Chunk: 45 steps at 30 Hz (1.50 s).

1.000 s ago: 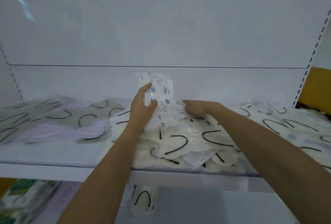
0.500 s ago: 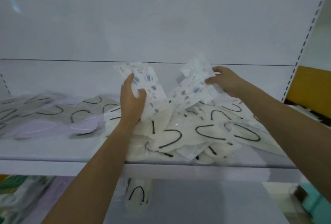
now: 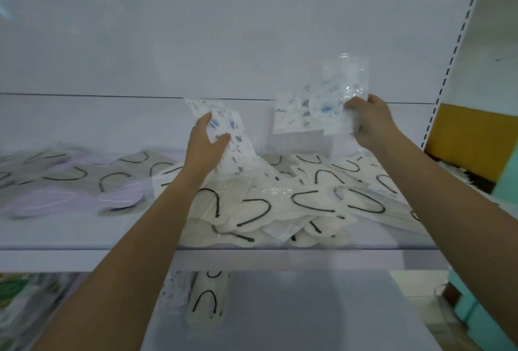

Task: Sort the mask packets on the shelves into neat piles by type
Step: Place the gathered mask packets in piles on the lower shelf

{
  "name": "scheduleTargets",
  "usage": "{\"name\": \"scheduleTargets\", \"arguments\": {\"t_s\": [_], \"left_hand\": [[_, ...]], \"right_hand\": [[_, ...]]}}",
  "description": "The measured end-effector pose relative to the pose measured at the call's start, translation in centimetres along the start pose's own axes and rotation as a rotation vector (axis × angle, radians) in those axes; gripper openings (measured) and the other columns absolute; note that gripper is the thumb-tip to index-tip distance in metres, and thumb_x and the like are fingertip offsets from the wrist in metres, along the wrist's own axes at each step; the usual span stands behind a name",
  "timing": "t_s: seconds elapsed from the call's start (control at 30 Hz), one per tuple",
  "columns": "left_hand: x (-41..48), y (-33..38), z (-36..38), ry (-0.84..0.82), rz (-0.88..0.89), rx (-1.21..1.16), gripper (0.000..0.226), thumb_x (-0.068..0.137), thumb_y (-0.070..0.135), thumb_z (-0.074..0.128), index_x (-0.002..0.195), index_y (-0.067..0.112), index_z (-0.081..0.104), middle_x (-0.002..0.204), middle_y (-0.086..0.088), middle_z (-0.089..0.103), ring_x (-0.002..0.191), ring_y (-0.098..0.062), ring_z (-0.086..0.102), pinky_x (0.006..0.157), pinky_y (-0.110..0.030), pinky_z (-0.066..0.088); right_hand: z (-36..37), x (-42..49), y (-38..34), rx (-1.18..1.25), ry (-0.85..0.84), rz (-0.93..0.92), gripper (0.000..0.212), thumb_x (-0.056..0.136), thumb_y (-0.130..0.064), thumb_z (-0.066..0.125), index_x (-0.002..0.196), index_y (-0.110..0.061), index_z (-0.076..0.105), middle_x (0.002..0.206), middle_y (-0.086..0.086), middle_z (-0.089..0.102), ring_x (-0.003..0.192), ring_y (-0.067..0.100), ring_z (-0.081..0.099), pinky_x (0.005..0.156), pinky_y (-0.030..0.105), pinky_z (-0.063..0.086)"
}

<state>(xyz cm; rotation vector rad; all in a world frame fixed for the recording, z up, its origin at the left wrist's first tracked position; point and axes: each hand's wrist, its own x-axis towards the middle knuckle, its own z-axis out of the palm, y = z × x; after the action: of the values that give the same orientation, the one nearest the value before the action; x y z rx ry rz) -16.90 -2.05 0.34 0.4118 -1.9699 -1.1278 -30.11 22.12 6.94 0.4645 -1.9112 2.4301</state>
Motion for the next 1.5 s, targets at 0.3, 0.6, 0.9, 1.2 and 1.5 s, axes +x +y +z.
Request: {"name": "scheduleTargets", "arguments": {"t_s": [0.3,0.6,0.9,1.2,1.5], "left_hand": [[-1.3,4.4,5.3,-0.053,-0.071,-0.422,0.056,0.093,0.023,0.056,0.141,0.011,0.031,0.144,-0.008,0.037,0.132,-0.022,0.037,0.110,-0.040,0.032],[-2.2,2.8,4.8,-0.008,-0.259,-0.793,0.048,0.094,0.050,0.037,0.134,0.026,0.046,0.141,0.002,0.047,0.129,-0.019,0.045,0.111,-0.045,0.032],[-4.9,2.3,2.9,0.125,0.016,-0.368,0.070,0.087,0.003,0.058,0.145,0.022,0.023,0.149,0.000,0.030,0.135,-0.015,0.034,0.114,-0.038,0.029],[-8.3,3.4,-6.0,0.005,0.127,-0.171,0.061,0.088,-0.001,0.051,0.140,0.024,0.034,0.130,0.019,0.040,0.124,0.000,0.039,0.109,-0.024,0.033],[-17.2,-0.1,-18.4,0.048,-0.071,-0.278,0.055,0.097,0.016,0.047,0.145,0.027,0.023,0.138,0.012,0.038,0.126,-0.007,0.043,0.097,-0.022,0.045]], "right_hand": [[3.2,-3.2,2.9,0.106,0.001,0.140,0.008,0.086,-0.008,0.053,0.079,-0.012,0.052,0.075,0.003,0.052,0.062,0.015,0.051,0.059,0.026,0.046],[3.0,-4.8,4.6,0.291,0.202,0.197,0.040,0.085,0.000,0.053,0.124,-0.002,0.047,0.113,0.013,0.060,0.084,0.022,0.059,0.059,0.025,0.052],[2.7,-6.8,5.1,0.032,0.058,-0.001,0.048,0.090,-0.008,0.051,0.134,-0.012,0.031,0.104,0.001,0.054,0.080,0.008,0.055,0.063,0.017,0.050],[6.3,-11.6,0.5,-0.070,-0.410,-0.083,0.016,0.086,-0.005,0.056,0.099,-0.014,0.053,0.085,-0.001,0.060,0.070,0.012,0.060,0.057,0.022,0.050],[16.9,-26.4,7.0,-0.376,-0.634,-0.033,0.071,0.085,-0.031,0.064,0.141,-0.013,0.024,0.121,-0.001,0.053,0.108,0.020,0.057,0.094,0.035,0.048]]}}
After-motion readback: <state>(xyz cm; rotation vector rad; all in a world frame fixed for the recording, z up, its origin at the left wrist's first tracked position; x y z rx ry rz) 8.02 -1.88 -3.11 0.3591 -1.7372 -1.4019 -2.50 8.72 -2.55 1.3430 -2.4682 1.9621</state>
